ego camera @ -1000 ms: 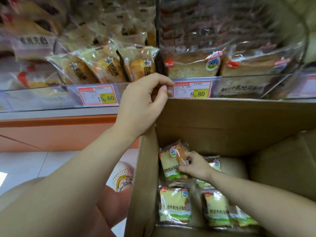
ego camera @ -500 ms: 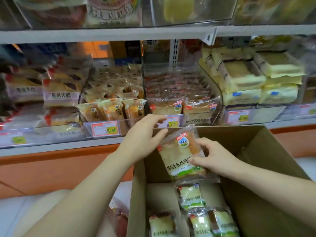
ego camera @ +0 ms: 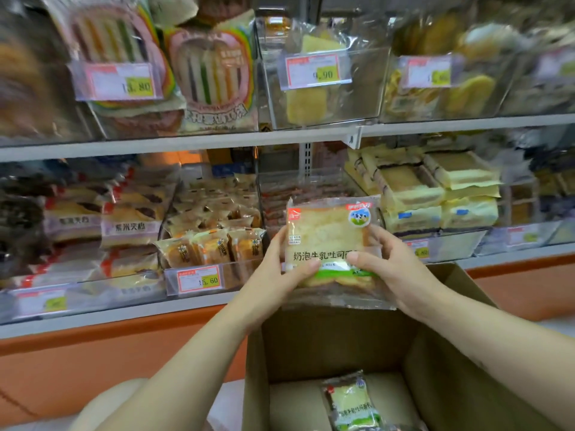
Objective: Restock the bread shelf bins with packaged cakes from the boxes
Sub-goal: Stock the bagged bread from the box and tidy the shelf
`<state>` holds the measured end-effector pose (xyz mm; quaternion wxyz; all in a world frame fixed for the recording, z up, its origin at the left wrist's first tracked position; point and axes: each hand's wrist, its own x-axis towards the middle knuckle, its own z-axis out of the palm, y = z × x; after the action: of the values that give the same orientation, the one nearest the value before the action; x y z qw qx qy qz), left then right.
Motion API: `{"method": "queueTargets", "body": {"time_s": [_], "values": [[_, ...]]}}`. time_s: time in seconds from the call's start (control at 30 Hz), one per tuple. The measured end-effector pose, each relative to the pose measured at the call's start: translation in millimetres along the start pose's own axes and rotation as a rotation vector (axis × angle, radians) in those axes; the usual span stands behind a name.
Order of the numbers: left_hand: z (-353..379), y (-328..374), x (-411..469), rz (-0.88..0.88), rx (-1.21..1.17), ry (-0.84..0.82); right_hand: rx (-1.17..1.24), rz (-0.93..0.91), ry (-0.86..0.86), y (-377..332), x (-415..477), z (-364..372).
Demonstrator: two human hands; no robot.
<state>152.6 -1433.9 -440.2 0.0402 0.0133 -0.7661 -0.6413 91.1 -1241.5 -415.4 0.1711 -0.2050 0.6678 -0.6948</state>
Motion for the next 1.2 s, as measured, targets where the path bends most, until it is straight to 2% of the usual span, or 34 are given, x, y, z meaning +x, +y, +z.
{"method": "queueTargets", "body": {"time_s": [0.13,0.2,0.37,0.5,0.77,0.9,1.03,1.2], "values": [[5,8,9,0.045,-0.089,0.107,-0.122,-0.037,0.195,-2,18,5],[7,9,15,0.046,-0.087,0.198,-0.252,-0.074,0.221,-3,27,5],[2,17,38,0.030,-0.057,0.319,-0.528,-0.100,-0.087,3,46,2],[-8,28,65,-0.011,-0.022,0.370,-0.625,-0.218,-0.064,8,73,1],[-47,44,142,-0.015,0.335,0.402,-0.617,-0.310,0.063,14,181,8],[-73,27,176,-0.068,0.669,0.339,-0.672,-0.274,0.109,23,233,15],[-85,4,192,-0.131,1.003,0.216,-0.832,-0.262,0.060,33,259,16],[-91,2,197,-0.113,1.128,0.256,-0.826,-0.260,-0.007,36,260,7]]}}
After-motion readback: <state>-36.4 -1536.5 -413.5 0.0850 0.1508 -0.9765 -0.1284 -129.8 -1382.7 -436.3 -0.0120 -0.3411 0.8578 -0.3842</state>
